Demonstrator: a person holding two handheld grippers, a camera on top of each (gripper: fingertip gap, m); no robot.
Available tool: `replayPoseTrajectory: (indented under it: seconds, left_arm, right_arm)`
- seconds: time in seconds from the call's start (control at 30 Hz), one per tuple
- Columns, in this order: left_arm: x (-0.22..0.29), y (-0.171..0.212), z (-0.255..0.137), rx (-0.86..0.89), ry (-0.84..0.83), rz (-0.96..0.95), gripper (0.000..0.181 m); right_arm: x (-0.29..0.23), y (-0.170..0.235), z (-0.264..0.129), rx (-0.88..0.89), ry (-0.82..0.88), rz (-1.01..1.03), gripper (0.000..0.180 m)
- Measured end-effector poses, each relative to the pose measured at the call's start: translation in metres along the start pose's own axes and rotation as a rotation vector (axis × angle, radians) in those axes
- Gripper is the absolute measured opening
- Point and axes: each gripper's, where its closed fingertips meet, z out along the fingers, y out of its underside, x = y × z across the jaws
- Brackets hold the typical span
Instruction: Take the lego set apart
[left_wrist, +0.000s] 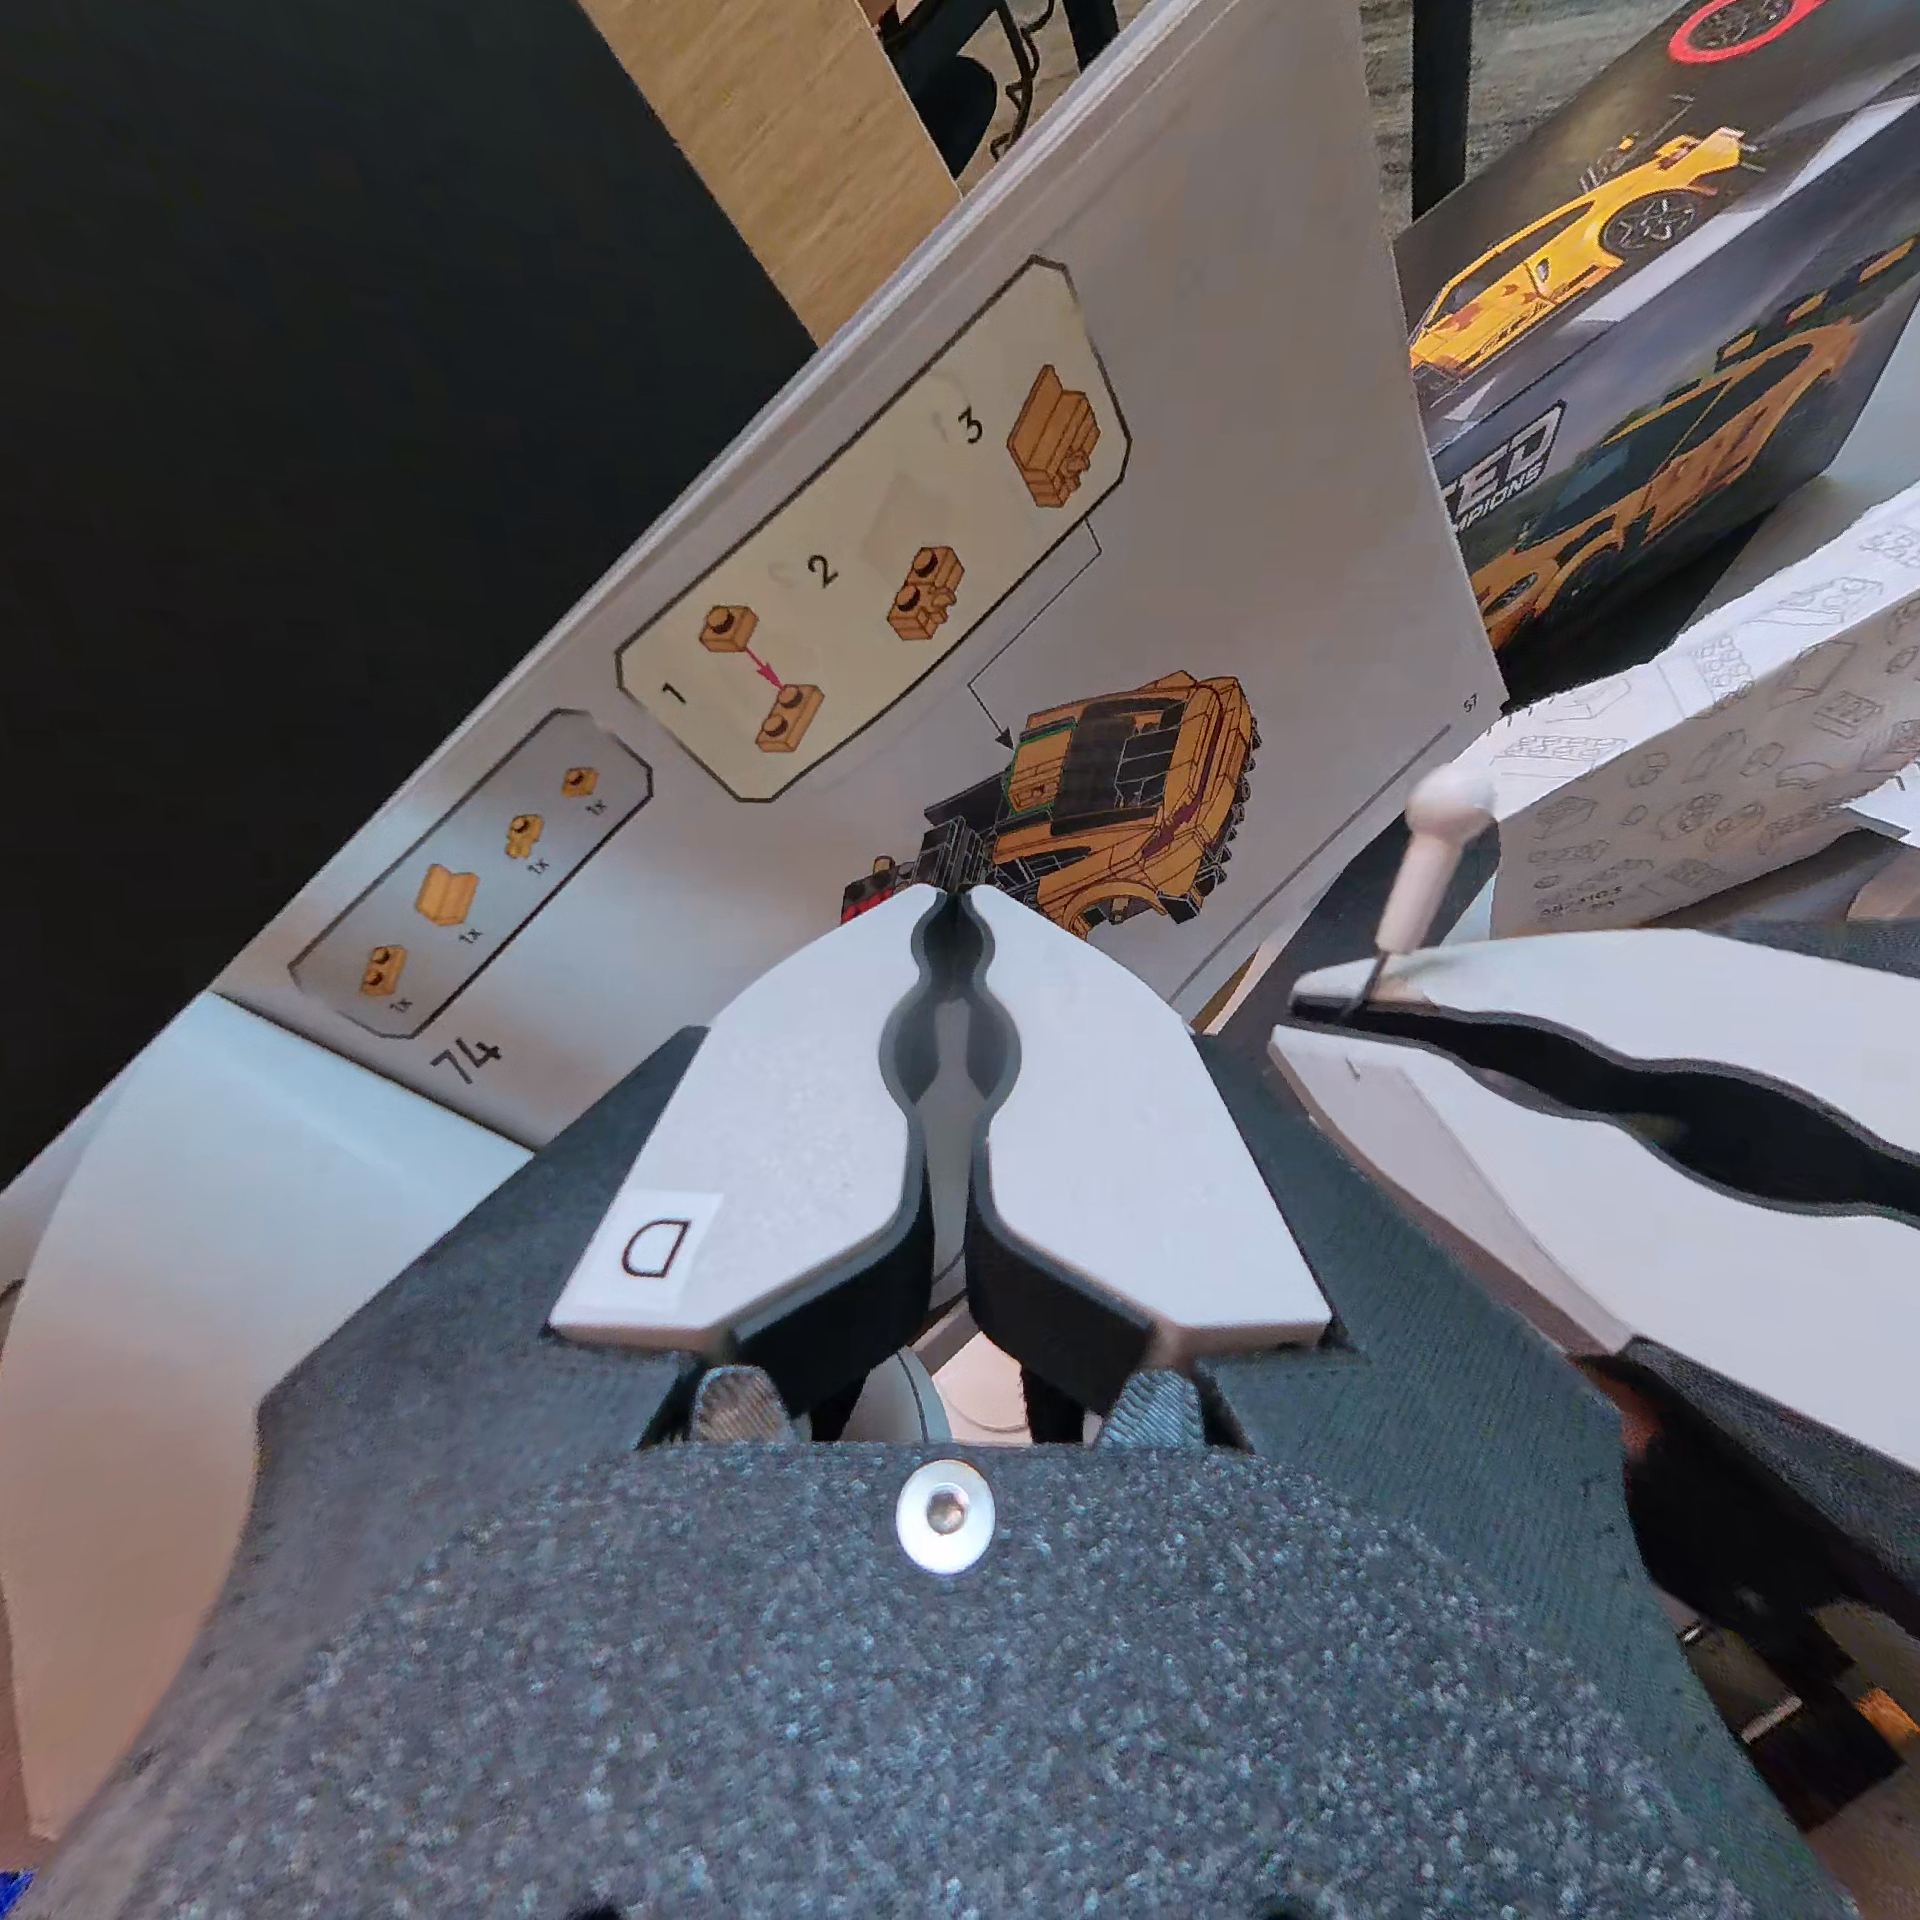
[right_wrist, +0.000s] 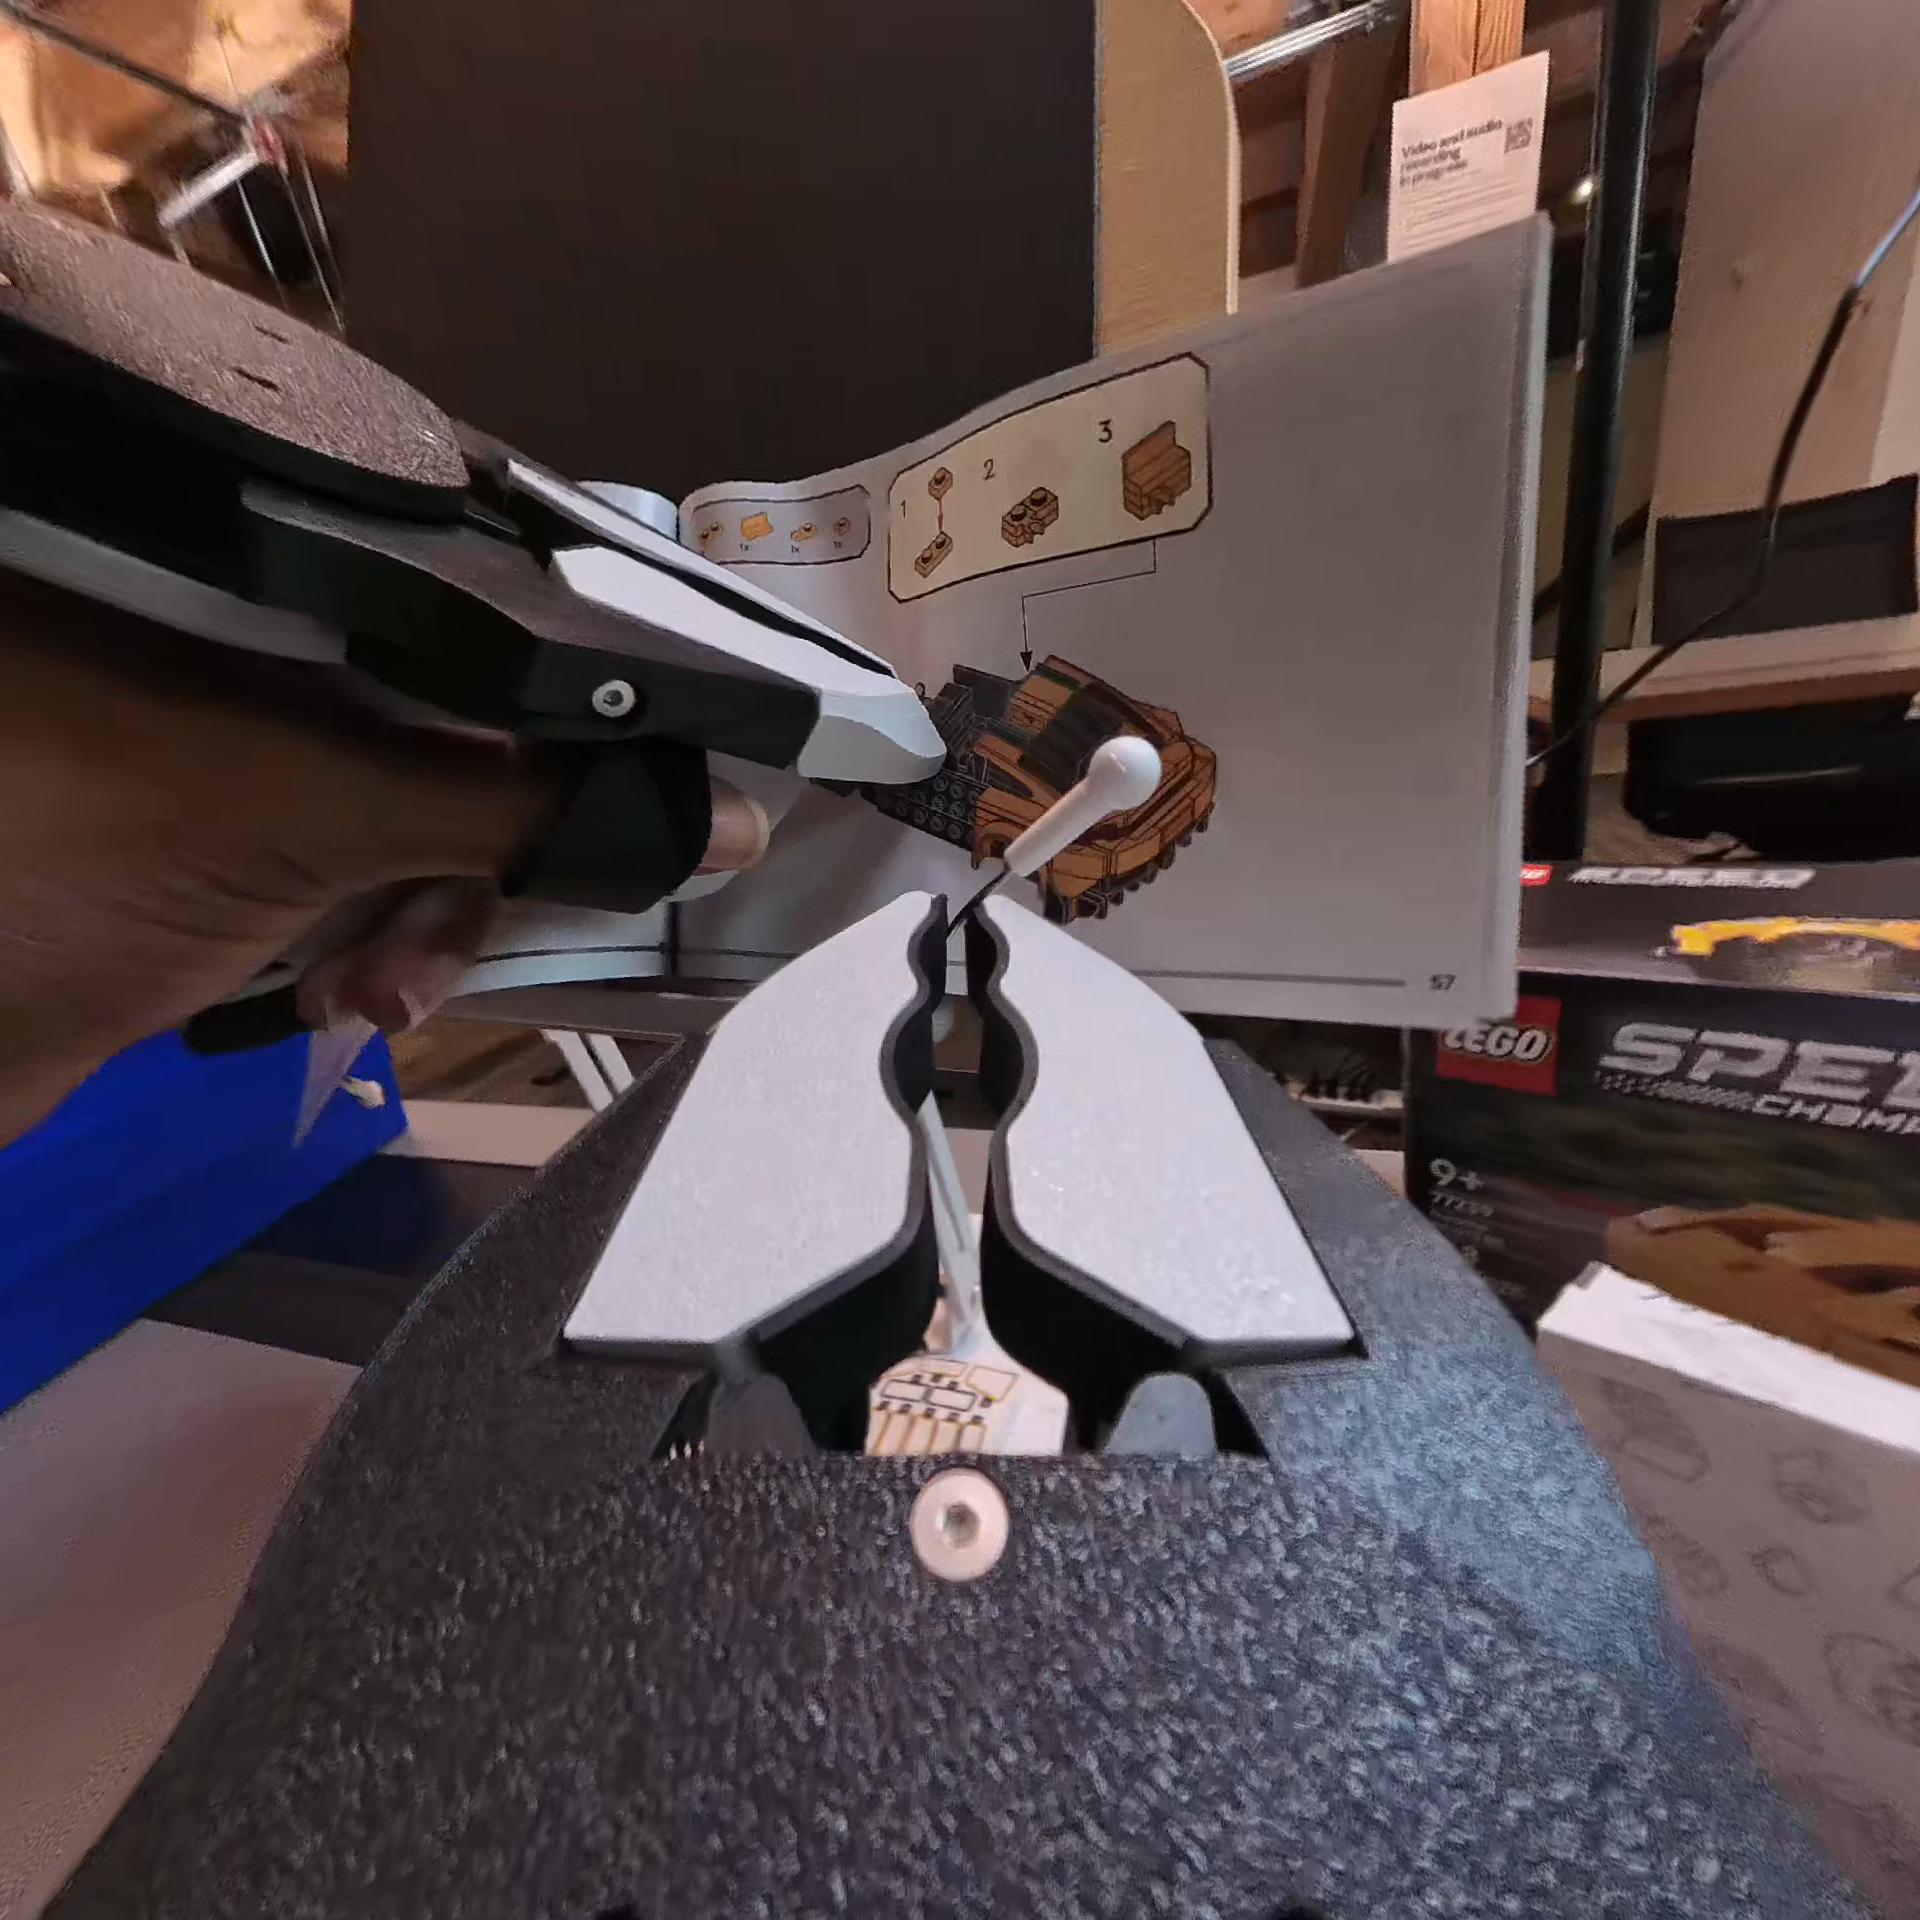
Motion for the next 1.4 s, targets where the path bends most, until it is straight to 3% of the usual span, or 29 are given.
replayPoseTrajectory:
  seconds: [0.27, 0.4, 0.57, 0.73, 1.07, 1.4]
  left_arm:
    - [0.004, 0.000, -0.004, 0.039, 0.060, 0.026, 0.000]
    - [-0.002, 0.003, -0.034, 0.103, 0.042, 0.004, 0.000]
    - [-0.045, 0.044, -0.087, 0.170, -0.082, -0.180, 0.000]
    - [-0.085, 0.104, -0.118, 0.219, -0.076, -0.476, 0.005]
    - [-0.087, 0.172, -0.109, 0.224, 0.006, -0.724, 0.018]
    - [-0.061, 0.180, -0.098, 0.315, 0.151, -0.706, 0.039]
  right_arm:
    - [0.008, 0.003, 0.027, -0.163, -0.057, -0.076, 0.006]
    - [0.007, 0.002, 0.028, -0.228, -0.091, -0.076, 0.006]
    - [0.008, 0.002, 0.028, -0.229, -0.104, -0.099, 0.007]
    - [0.010, -0.001, 0.023, -0.215, -0.062, -0.149, 0.010]
    - [0.013, 0.006, 0.025, -0.269, -0.012, -0.132, 0.022]
    - [0.009, 0.006, 0.030, -0.251, 0.011, -0.114, 0.010]
